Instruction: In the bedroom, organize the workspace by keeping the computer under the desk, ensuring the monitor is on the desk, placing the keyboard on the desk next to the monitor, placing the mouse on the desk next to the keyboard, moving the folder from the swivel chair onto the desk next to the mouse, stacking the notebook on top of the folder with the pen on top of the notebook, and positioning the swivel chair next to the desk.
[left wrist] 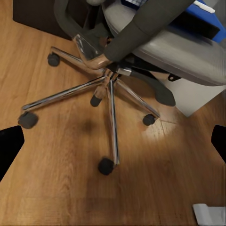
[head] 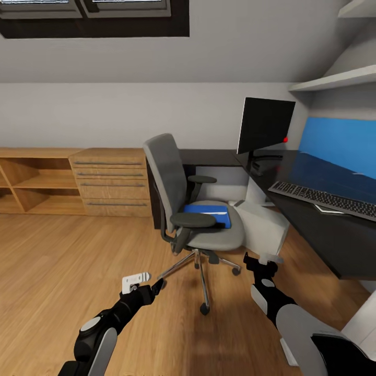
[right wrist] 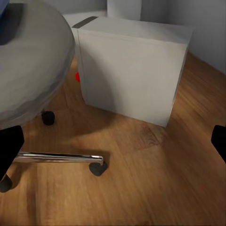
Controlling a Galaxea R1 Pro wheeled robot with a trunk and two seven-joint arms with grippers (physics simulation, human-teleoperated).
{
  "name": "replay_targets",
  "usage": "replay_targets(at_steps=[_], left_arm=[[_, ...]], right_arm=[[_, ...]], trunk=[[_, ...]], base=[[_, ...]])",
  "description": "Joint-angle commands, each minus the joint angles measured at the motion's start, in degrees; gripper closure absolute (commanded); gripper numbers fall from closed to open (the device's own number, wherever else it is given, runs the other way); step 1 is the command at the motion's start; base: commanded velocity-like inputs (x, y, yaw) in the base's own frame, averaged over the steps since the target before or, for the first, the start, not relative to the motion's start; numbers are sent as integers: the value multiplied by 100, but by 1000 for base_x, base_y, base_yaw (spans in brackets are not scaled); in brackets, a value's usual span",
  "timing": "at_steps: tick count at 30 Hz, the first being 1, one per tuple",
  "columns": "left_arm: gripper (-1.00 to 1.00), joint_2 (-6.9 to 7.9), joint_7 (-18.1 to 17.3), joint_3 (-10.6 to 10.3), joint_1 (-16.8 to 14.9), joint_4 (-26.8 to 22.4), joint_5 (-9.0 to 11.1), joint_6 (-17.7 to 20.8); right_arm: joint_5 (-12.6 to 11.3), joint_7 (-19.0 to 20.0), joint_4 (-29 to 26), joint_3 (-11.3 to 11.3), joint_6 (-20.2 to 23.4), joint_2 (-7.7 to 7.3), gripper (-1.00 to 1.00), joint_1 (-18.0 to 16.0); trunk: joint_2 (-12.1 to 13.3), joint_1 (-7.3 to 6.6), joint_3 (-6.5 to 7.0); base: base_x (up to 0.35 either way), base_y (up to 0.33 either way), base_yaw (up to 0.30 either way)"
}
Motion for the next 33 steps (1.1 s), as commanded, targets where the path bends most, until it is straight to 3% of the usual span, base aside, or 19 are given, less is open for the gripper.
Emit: replay_targets(at_steps=[1, 17, 33], left_arm=[[-100, -3, -3, 7, -3, -5, 76, 30], [-100, -4, 4, 7, -3, -5, 175, 27], [-100, 5, 1, 7, -3, -5, 176, 27]], right_arm=[[-28, 13, 5, -16, -31, 2, -100, -4], [-21, 13, 9, -19, -111, -9, -100, -4], [-26, 13, 46, -21, -358, -8, -100, -4]], trunk=[[-44, 21, -24], [-686, 373, -311], [-686, 373, -311]], base=[[0, 0, 0], [0, 0, 0], [0, 0, 0]])
